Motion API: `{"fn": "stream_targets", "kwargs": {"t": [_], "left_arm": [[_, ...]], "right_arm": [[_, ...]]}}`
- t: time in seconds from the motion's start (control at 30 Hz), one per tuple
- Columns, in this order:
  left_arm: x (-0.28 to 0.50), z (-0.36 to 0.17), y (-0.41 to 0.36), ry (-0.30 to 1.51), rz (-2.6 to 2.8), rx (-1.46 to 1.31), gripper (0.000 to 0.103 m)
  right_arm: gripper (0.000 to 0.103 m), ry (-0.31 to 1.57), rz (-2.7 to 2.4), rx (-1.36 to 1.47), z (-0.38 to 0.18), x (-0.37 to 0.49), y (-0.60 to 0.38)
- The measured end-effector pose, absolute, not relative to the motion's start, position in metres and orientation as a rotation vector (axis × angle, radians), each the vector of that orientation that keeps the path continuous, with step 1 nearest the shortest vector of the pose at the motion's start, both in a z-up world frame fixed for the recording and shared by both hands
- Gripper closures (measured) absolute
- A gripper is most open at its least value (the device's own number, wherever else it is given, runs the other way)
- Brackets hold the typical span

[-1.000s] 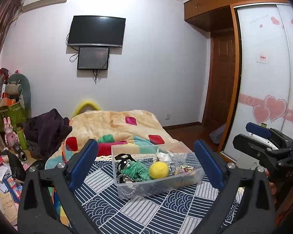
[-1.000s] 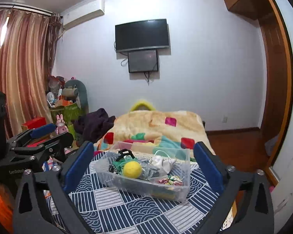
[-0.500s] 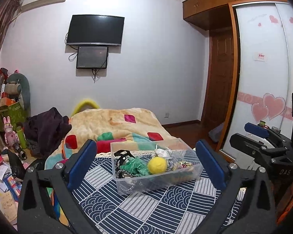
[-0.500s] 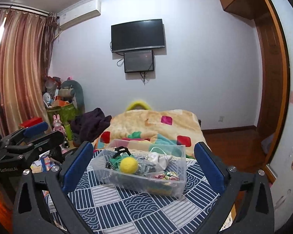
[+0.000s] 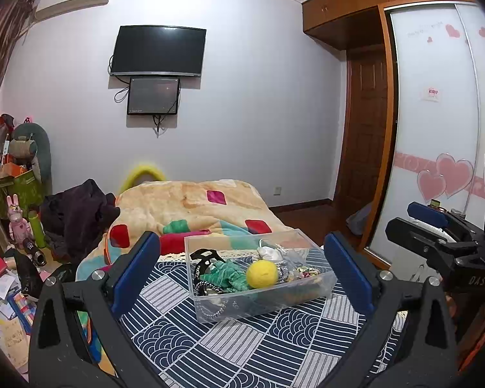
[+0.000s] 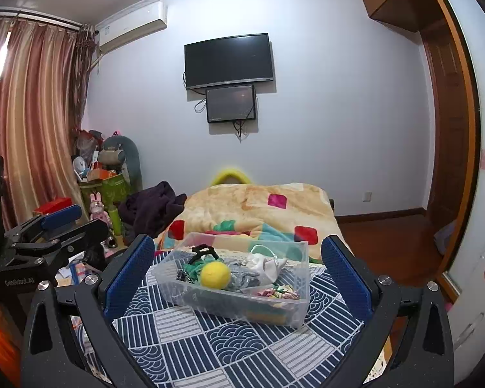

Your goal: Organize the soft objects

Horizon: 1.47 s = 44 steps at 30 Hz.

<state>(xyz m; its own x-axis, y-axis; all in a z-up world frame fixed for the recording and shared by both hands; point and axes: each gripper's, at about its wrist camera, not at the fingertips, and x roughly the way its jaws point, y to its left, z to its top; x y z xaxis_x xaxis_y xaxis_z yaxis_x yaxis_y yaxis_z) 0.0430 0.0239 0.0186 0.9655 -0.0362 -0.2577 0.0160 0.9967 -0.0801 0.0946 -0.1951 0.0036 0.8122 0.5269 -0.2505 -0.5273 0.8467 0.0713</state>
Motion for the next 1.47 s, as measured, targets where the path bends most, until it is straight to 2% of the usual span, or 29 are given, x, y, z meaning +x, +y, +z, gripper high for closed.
{"fn": "stream_targets", "kwargs": {"t": [1.47], "left_arm": [[0.033, 0.02, 0.018, 0.248, -0.071, -0.052, 0.001]], "right_arm": [[0.0, 0.245, 0.547, -0.002, 0.009, 0.087, -0.197]]}}
